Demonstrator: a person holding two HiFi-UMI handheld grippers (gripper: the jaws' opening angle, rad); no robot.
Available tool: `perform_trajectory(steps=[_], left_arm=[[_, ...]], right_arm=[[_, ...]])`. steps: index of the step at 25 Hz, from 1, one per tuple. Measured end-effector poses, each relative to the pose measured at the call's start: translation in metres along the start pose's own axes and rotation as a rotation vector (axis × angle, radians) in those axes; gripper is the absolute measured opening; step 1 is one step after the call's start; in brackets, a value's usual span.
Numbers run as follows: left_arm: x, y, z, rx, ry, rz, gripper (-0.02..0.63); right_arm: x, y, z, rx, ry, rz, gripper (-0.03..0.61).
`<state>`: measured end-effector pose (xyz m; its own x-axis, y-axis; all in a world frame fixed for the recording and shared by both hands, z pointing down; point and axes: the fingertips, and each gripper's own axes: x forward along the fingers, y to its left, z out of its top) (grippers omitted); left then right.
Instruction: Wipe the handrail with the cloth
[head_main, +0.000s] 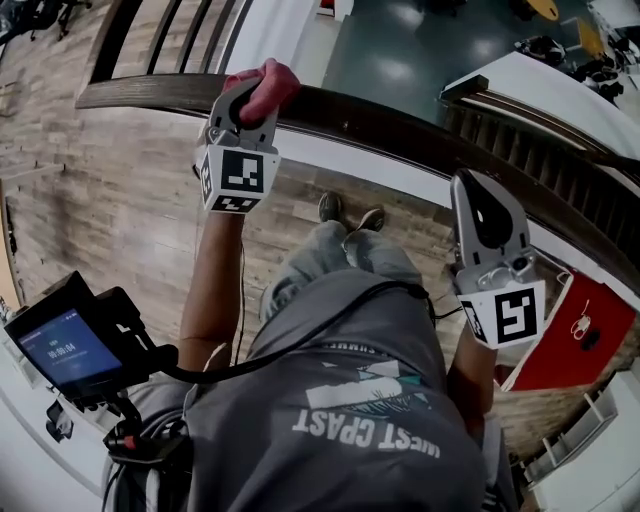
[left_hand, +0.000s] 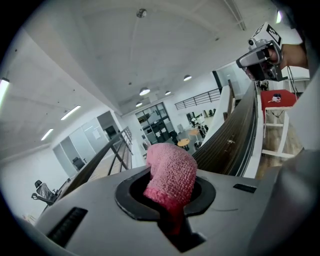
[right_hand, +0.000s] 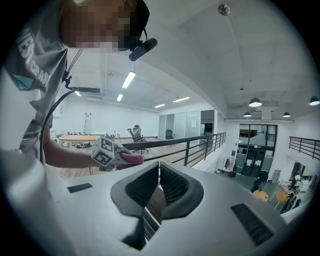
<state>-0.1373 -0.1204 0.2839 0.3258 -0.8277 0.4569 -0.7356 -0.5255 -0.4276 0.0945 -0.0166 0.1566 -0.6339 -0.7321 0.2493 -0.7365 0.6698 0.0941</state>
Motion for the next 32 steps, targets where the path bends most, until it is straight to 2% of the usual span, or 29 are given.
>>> perform_trajectory(steps=[11,18,24,32], left_arm=[[0.003,-0.002,-0.013,0.021,0.034,-0.029,0.063],[0.008,0.014,-0.031,-0.004,0.067,-0.001,0.063],[0.018,0.028,-0.044,-0.013,0.099,0.017,0.061],[0.025,0.009,-0.029,-0.018,0.072,-0.022,0.063]], right_arm=[[-0.005,0.007,-0.009,0.023,-0.004,-0.014,0.008],[-0.013,-0.002,-0.019,0.039,0.021,-0.047,0.008],[-0.006,-0.003,-0.023,0.035,0.028,-0.028,0.008],[-0.017,-0.015,-0.033,0.06,0.057,-0.066,0.008]])
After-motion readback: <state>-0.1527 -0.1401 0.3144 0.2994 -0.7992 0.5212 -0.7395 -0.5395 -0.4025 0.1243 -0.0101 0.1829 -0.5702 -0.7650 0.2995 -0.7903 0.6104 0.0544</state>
